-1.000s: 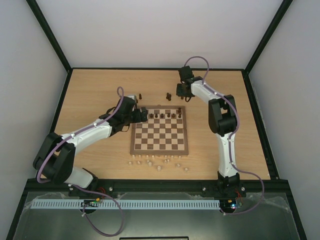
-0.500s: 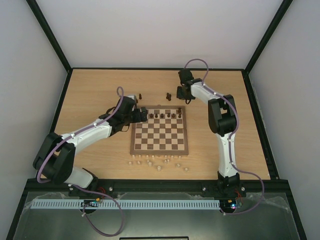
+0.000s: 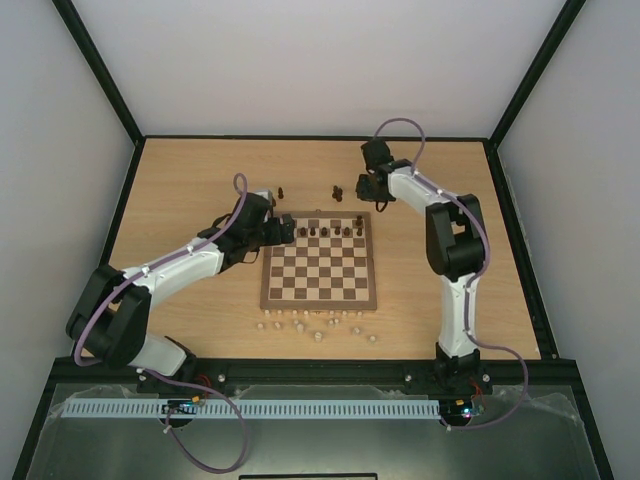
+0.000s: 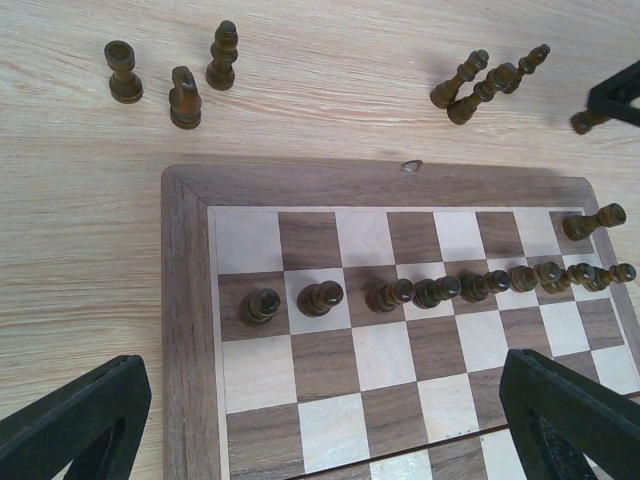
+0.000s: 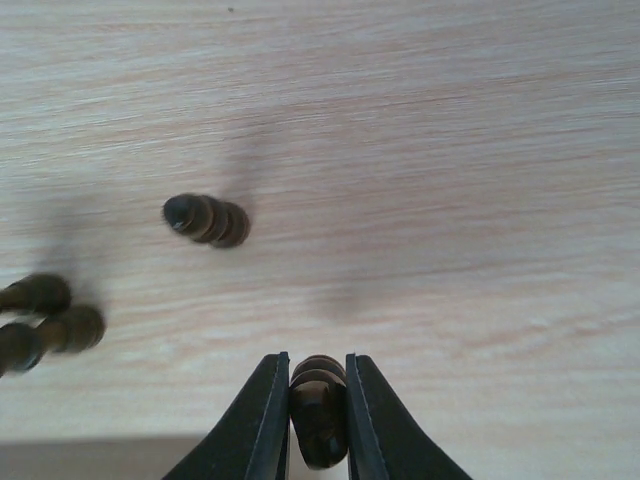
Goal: Set up the chess pieces on the board
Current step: Pick up the chess piece at the center of the board, then place the chess piece on the chessboard.
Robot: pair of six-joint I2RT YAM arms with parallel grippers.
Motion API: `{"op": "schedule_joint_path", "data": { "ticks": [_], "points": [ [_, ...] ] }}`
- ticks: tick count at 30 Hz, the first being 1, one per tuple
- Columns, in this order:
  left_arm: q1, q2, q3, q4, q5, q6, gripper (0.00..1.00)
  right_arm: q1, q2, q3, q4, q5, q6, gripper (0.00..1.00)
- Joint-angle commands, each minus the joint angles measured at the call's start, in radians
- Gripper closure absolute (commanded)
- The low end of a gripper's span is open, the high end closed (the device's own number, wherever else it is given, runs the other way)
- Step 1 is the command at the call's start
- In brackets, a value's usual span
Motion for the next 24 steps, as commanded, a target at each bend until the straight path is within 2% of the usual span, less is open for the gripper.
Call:
{"op": "schedule_joint_path", "data": {
  "ticks": [1,11,24],
  "points": [
    [0.005,-0.015,-0.012,0.007,-0.007,-0.002,0.01,0.027,-0.157,-0.064,-0.002,0.024,0.009,0.92],
    [0.003,-0.029,-0.015,0.007,-0.009,-0.003,0.01,0.096,-0.277,-0.129,-0.026,0.028,0.002,0.92],
    [0.004,-0.028,-0.013,0.005,-0.012,-0.002,0.01,0.208,-0.296,-0.135,-0.049,-0.011,0.004,0.91]
  ]
}}
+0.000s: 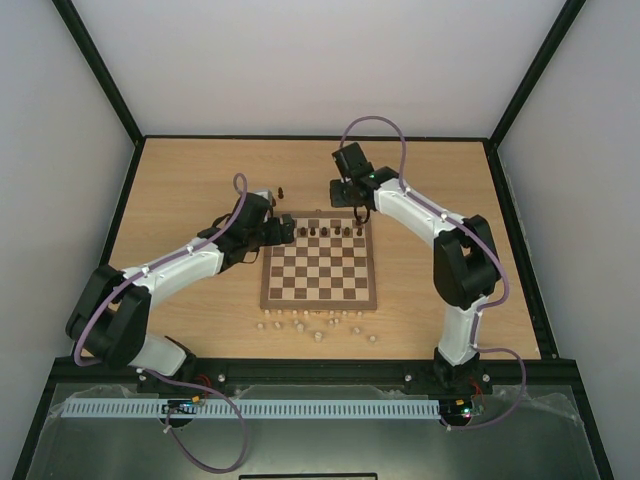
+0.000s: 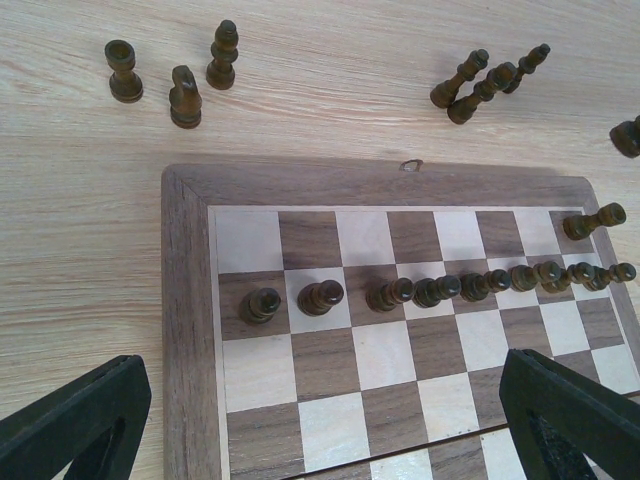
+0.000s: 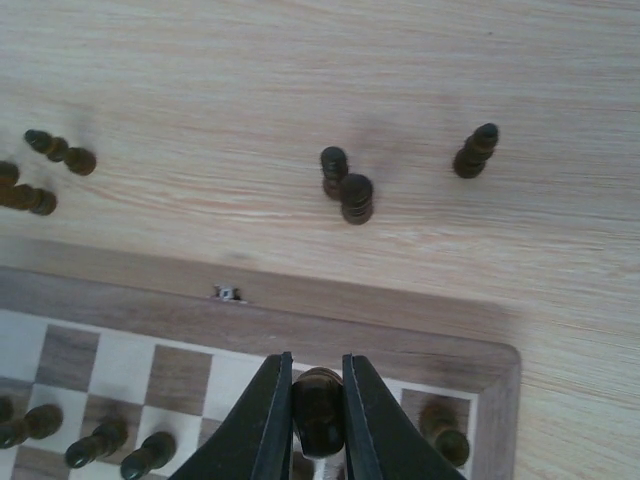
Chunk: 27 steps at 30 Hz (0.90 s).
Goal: Set up the chess pieces on the board
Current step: Place the chess piece on the chessboard.
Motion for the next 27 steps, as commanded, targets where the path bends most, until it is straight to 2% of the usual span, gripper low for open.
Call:
{"op": "schedule_joint_path", "data": {
  "ticks": [1,12,27],
  "points": [
    [0.003,-0.027,-0.012,0.004,-0.013,-0.002,0.01,0.020,-0.029,-0.004,-0.048,-0.015,0.005,0.91],
    [0.004,-0.034,-0.013,0.000,-0.022,-0.007,0.01,0.046,0.015,0.011,-0.091,-0.016,0.020,0.91],
    [0.008,-0.041,-0.016,0.002,-0.020,-0.013,0.01,0.059,0.073,0.024,-0.143,0.076,0.032,0.90]
  ]
}}
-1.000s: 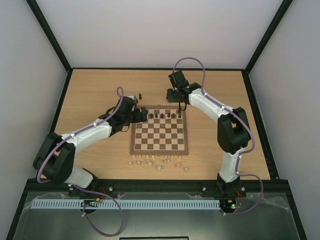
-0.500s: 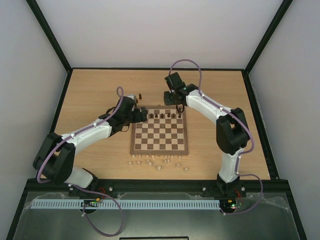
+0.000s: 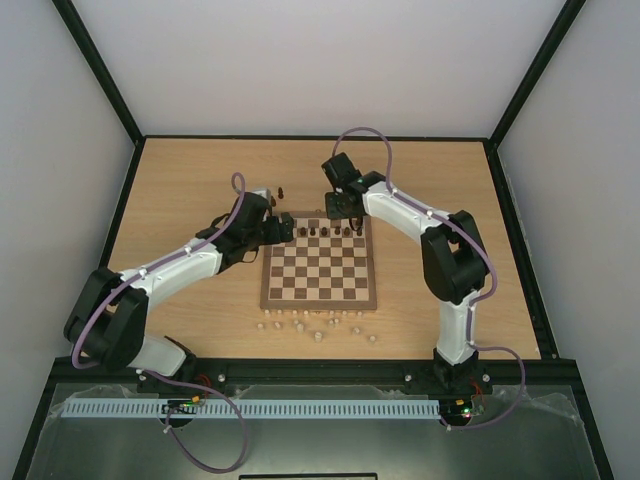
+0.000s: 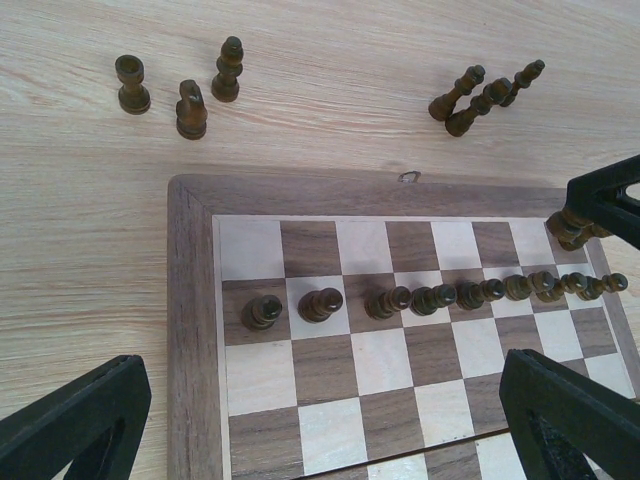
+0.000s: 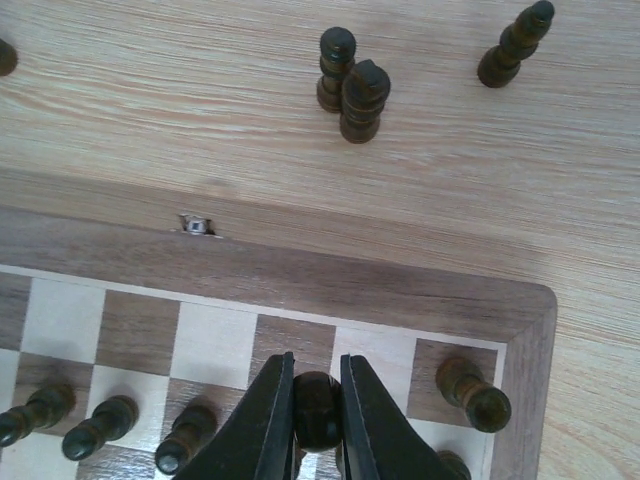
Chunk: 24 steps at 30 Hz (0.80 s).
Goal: Set up the chess pieces on the board
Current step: Place the chess piece on the chessboard.
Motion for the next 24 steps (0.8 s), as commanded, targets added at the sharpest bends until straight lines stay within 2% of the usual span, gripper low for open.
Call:
{"op": "schedule_joint_path", "data": {
  "ticks": [1,24],
  "points": [
    [0.007,-0.025,-0.016,0.002,-0.008,-0.006,0.01,0.005,0.009,0.008,-0.060,0.061,0.013,0.90],
    [0.007,-0.031,-0.017,0.002,-0.017,-0.005,0.01,0.005,0.008,-0.006,-0.038,0.063,0.002,0.90]
  ]
}}
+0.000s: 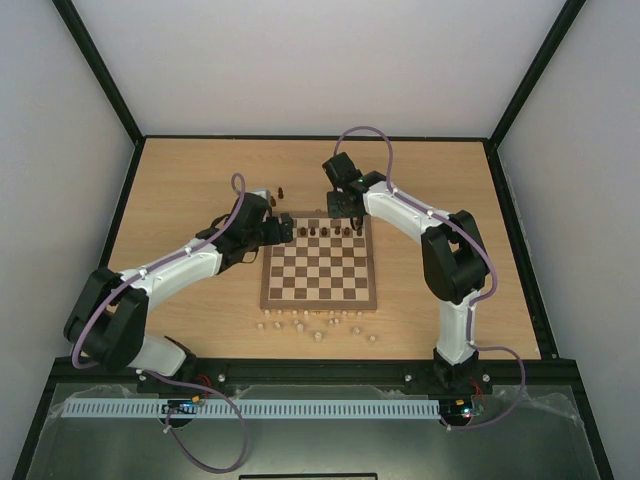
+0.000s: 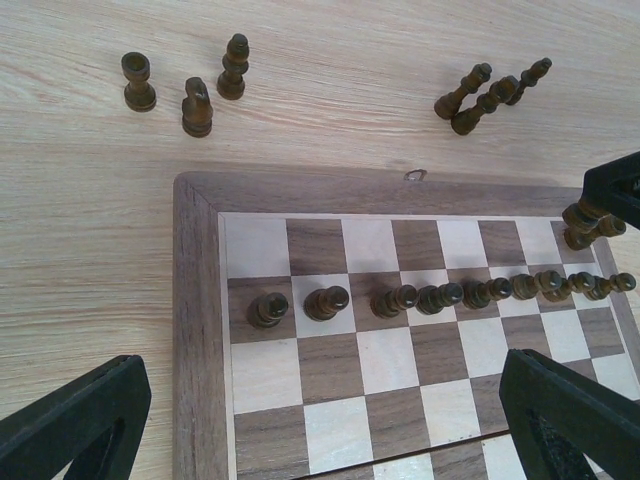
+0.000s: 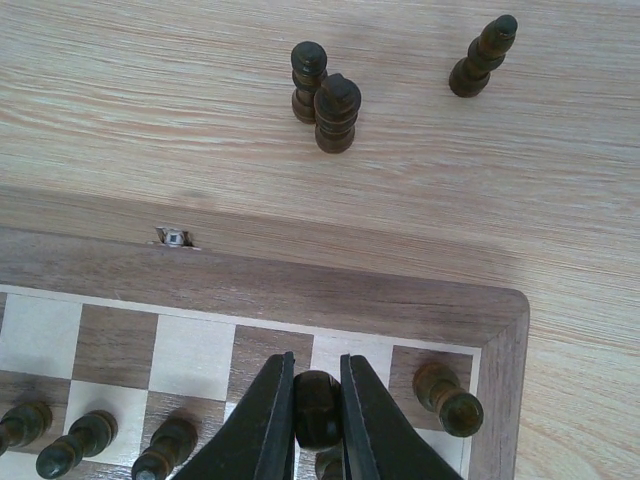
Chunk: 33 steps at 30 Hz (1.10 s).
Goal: Set up the chess pieces on the board
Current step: Place the chess piece on the chessboard.
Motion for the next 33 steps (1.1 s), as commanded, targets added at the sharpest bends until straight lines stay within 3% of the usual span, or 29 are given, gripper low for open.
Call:
{"op": "schedule_joint_path", "data": {
  "ticks": [1,33],
  "points": [
    [0.008,-0.031,-0.013,0.002,-0.012,-0.005,0.01,0.005,0.003,-0.007,-0.037,0.022,-0.002,0.90],
    [0.007,-0.036,-0.016,0.005,-0.010,-0.005,0.01,0.004,0.076,-0.004,-0.042,0.061,0.004,0.87]
  ]
}}
